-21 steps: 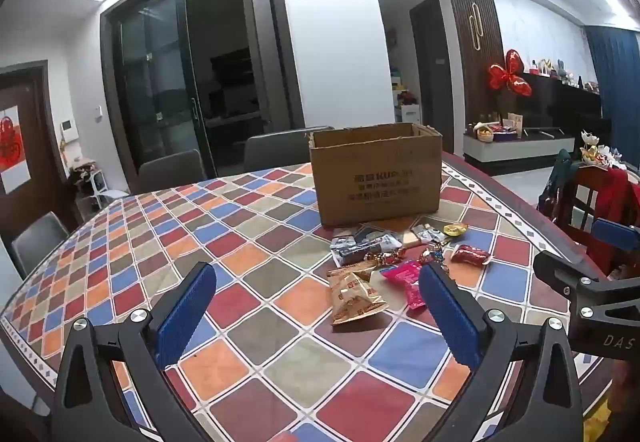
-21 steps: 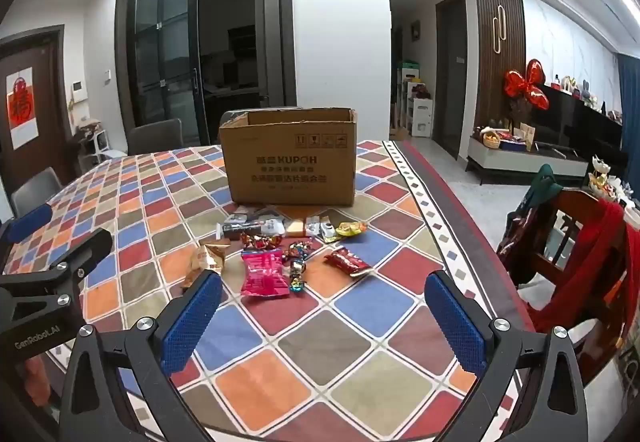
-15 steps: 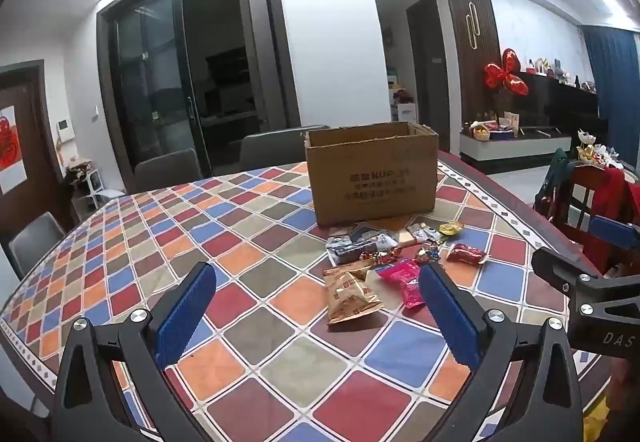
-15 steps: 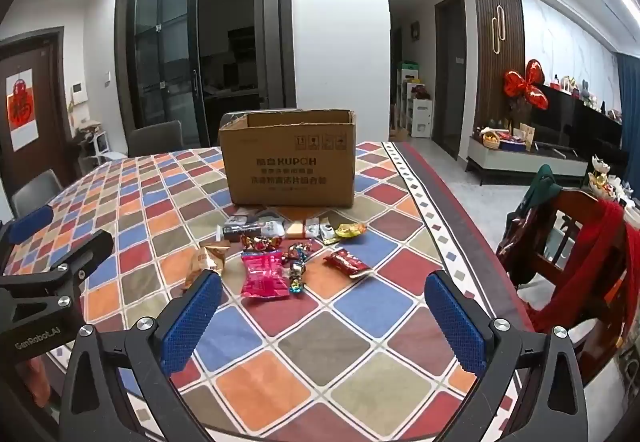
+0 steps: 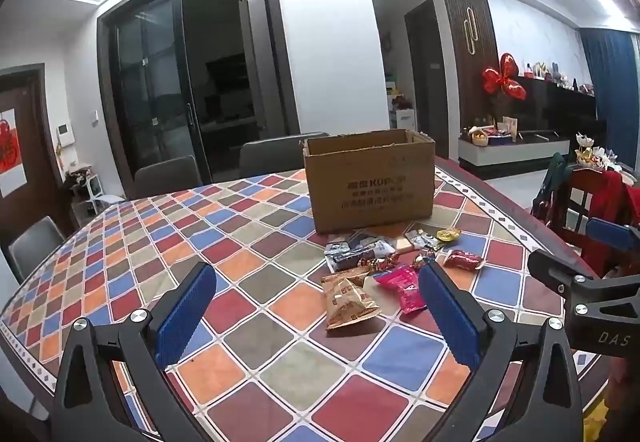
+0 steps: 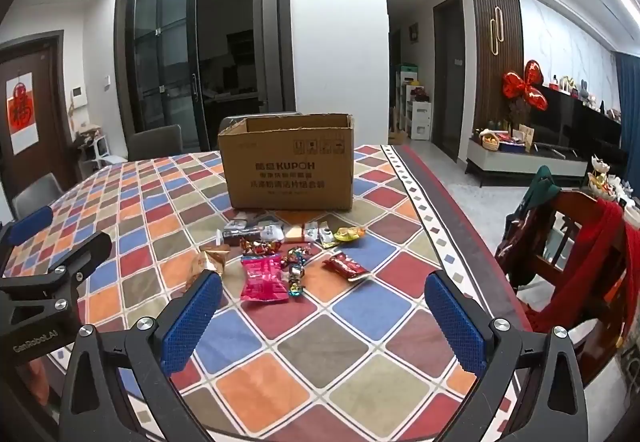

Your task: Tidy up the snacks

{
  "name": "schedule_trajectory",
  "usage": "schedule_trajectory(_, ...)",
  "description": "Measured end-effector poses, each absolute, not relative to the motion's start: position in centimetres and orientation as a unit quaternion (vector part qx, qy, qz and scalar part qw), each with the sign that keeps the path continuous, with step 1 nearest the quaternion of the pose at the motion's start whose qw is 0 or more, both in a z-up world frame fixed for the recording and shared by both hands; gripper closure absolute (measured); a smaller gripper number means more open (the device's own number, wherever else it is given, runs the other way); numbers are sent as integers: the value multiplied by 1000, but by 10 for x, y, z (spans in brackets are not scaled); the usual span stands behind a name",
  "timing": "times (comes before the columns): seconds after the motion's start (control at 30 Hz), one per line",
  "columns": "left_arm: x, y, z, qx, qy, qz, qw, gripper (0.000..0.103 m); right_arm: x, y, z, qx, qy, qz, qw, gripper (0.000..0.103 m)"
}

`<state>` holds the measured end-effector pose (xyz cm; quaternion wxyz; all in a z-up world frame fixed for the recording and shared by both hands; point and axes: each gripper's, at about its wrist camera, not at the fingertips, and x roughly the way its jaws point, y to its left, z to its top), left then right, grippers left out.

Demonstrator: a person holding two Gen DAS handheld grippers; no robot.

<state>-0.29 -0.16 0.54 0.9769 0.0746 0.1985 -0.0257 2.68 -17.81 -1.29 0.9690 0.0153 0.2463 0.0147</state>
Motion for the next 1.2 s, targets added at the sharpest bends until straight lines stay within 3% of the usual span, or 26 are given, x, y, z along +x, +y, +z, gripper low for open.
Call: schedule_trajectory(1.2, -9, -3, 12, 72, 189, -28, 979, 0, 26, -179, -10, 17, 245, 14, 969, 1)
